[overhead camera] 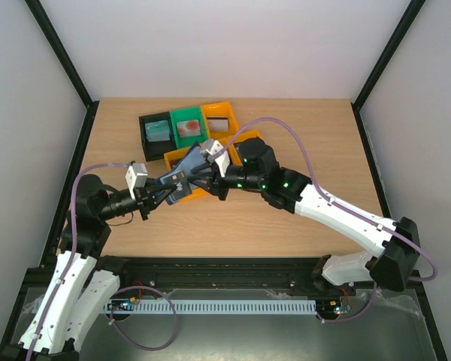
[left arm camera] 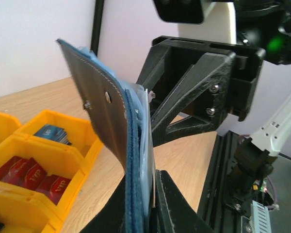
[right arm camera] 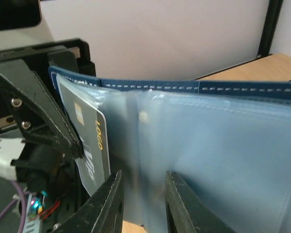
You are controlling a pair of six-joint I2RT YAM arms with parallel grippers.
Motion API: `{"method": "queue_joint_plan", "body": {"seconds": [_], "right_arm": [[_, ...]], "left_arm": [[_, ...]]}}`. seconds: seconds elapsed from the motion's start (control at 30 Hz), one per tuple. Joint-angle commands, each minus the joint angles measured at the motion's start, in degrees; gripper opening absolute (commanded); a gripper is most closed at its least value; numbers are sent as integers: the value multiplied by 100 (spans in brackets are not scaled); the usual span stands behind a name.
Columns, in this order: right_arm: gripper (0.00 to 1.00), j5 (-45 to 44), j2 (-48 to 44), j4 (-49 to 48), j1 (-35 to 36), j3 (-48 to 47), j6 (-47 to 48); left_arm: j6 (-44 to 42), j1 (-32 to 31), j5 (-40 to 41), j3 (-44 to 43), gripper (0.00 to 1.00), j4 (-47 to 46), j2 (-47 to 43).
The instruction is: Take the credit cards out of the card holder
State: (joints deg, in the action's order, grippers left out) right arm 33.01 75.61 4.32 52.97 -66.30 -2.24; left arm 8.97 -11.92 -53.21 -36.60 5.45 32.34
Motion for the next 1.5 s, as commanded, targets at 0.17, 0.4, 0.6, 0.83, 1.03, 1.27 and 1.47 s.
{"method": "queue_joint_plan", "body": {"seconds": [0.17,0.4,0.6,0.83,1.03,1.27,1.47], "right_arm": [[28,1656,-141,1047,135,-208,909],[42,1261,-416,1434,135,-149,1215],[48,1652,-426,1183,134,-146,1125],[55,1407,-642,1256,135,-68,1224],[39,1262,-572,383,135,4,638],[28,1377,-361,101,135,-40,466],[6,1509,-289,60,135,-20,417]], "left_arm": [[-487,-3,-909,-21,2,-499,-162],[-598,6,-975,-16,2,-481,-185],[-663,7,-963,-10,2,-463,-189],[-770,6,-920,-11,2,-380,-210],[-617,6,-938,53,2,-545,-234],[-598,12,-978,81,2,-570,-282],[-487,7,-1055,143,2,-732,-294]]}}
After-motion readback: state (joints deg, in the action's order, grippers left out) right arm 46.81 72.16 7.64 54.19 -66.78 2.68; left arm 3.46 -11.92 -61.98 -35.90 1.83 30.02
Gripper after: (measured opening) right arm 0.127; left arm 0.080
